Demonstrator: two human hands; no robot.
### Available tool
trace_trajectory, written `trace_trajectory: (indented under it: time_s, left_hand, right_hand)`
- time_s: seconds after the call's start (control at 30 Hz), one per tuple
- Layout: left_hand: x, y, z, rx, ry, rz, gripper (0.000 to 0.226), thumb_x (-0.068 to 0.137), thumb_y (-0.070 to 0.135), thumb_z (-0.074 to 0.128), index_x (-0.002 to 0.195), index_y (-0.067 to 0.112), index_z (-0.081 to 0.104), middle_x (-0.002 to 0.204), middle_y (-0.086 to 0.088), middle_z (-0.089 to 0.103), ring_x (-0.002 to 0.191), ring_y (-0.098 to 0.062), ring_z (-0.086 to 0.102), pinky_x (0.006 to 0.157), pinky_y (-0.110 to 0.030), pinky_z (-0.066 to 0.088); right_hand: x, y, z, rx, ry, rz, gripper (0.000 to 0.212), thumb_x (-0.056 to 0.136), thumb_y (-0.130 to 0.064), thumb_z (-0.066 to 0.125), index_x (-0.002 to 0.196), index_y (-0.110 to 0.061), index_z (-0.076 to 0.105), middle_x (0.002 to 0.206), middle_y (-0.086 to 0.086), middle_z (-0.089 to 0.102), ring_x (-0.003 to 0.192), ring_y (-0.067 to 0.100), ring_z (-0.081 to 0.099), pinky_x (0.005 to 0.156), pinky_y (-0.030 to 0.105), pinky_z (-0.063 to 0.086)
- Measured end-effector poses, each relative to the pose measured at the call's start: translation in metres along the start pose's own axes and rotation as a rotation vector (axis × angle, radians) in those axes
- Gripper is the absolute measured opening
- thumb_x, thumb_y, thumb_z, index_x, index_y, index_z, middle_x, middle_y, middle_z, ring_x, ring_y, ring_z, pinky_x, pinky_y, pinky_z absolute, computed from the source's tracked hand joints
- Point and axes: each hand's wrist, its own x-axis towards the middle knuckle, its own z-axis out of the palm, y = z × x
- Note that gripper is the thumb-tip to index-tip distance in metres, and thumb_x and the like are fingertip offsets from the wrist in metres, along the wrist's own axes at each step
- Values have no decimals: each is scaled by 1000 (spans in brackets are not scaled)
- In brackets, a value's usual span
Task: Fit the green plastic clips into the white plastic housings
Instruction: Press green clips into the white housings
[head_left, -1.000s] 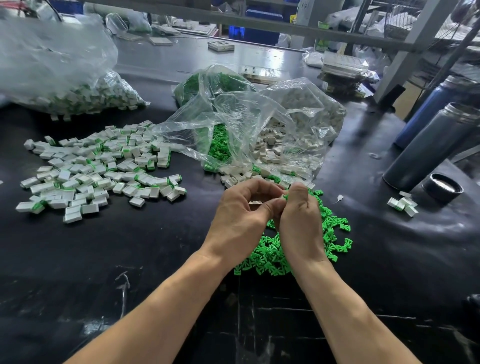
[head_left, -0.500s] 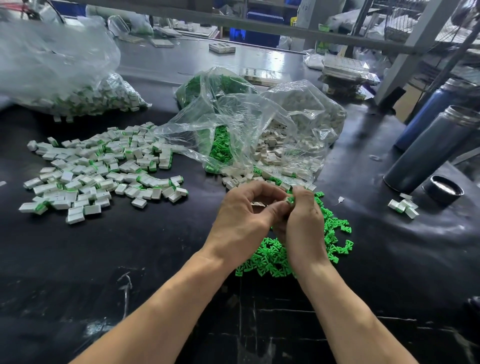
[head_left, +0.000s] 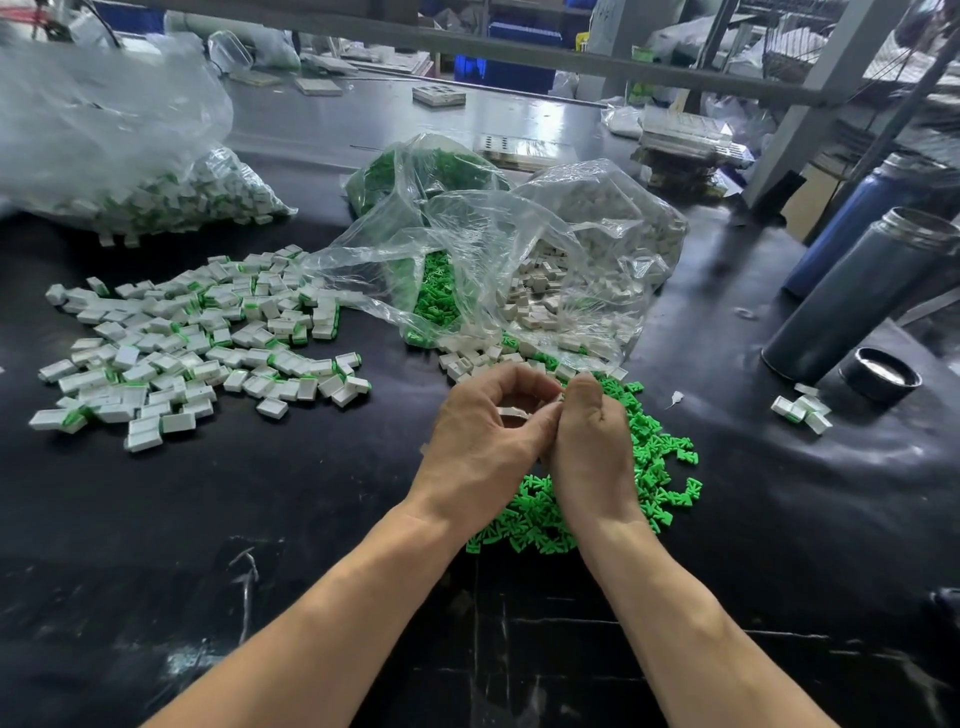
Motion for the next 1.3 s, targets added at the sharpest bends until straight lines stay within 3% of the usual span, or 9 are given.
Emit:
trace_trajectory:
  time_s: [0.1,0.33,0.4,0.47,0.57,0.67,0.83,1.07,1.3]
  left_hand:
    - [0,1,-1,-13,4,-3,5,92,9,74,97,7,73,95,-13,75,82,-25,75,62,-20,57]
    - [0,3,-4,-7,1,6,6,92,7,74,97,5,73,94,-11,76,82,-22,74,60,-18,57]
    - [0,2,-5,11,-2,1,6,92,9,75,98,7,73,94,-9,76,82,-22,75,62,-22,58]
    - [1,2,-8,43,14,-4,7,91,13,76,97,10,73,93,-4,76,81,-18,74,63,-22,58]
    - [5,1,-15,113,74,3,8,89,19,78,95,17,73,88,3,76,79,-5,70,66,-17,53]
    - [8,0,-20,83,87,3,6,90,13,77,94,14,73,82,4,75,73,0,67,68,-13,52]
    - [8,-2,-23,111,73,7,4,91,12,76,93,13,72,79,6,75,71,0,67,66,-12,50]
    - [9,-5,-23,137,42,-6,16,92,13,74,106,21,72,79,3,71,69,-1,64,64,-19,53]
    - [12,-11,-36,413,26,-2,13,93,22,74,100,34,72,78,11,70,68,2,65,61,-12,48]
  right_hand:
    - [0,0,1,3,8,7,52,88,-43,33,55,-21,68,49,-11,62,50,3,59,58,28,47]
    - [-2,-1,4,19,0,8,56,92,-45,33,83,-14,79,82,5,78,84,24,75,81,53,62]
    - [-2,2,2,32,-30,27,55,95,-50,33,83,-26,81,84,2,79,87,24,76,85,55,61]
    - [-2,2,-2,9,-58,50,58,98,-61,32,72,-35,77,70,-4,74,72,17,72,73,49,62]
    - [2,4,-11,-43,-39,-29,61,105,-62,37,69,-24,71,57,-5,60,49,7,53,47,26,44]
    - [8,4,-21,-59,-41,-165,38,103,-50,56,86,-20,72,69,-2,66,57,9,53,55,28,39]
    - [6,1,-22,-63,-150,-202,5,98,-27,72,96,-23,75,85,-5,75,73,2,68,53,17,53]
    - [4,2,-20,-183,-106,-230,8,100,-23,68,93,-21,70,80,-10,70,63,-9,62,47,5,43]
    - [9,9,-23,-169,-29,-152,7,101,-23,68,95,-22,72,69,-16,64,58,-3,56,54,12,43]
